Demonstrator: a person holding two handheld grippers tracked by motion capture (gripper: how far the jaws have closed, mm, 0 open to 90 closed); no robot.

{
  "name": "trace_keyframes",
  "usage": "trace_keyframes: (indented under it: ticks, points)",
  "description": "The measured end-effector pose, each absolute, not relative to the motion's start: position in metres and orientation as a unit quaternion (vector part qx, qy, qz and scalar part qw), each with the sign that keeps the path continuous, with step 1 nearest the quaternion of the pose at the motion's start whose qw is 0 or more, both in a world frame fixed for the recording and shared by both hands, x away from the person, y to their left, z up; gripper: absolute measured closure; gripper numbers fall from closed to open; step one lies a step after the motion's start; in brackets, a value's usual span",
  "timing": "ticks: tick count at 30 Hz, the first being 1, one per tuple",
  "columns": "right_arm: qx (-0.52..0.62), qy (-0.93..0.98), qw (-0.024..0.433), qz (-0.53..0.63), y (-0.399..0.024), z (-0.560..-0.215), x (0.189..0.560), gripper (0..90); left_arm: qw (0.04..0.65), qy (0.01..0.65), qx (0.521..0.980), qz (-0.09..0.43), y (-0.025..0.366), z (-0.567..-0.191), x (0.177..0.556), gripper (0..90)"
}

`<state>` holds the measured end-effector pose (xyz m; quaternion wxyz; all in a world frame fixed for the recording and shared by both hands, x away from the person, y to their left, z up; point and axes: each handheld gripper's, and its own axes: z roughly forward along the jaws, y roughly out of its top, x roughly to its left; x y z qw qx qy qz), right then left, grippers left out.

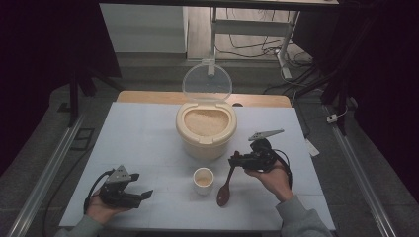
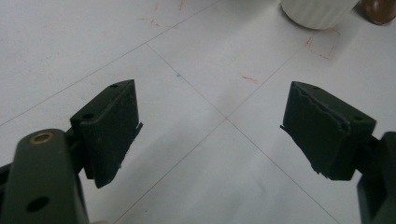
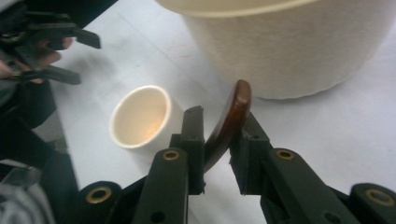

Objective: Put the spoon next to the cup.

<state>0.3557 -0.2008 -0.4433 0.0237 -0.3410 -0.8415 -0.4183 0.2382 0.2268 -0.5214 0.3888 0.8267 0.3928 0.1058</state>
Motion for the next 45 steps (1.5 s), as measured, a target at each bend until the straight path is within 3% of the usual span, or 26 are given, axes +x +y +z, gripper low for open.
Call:
trace_keyframes:
  ticks: [12,27,45]
  points:
    - [-0.352,-0.842,-0.051,-0.406,-0.203,-0.472,0.368,62.7,0.385,0.391,0.830,0.101,0.226,-0.523,0.239,18.1]
    - [-0.387,-0.844,-0.085,-0.362,-0.203,-0.503,0.384,50.0,0.380,0.388,0.834,0.096,0.224,-0.525,0.240,18.0]
    - [-0.411,-0.824,-0.148,-0.360,-0.208,-0.504,0.386,44.5,0.378,0.386,0.836,0.096,0.225,-0.525,0.239,17.9]
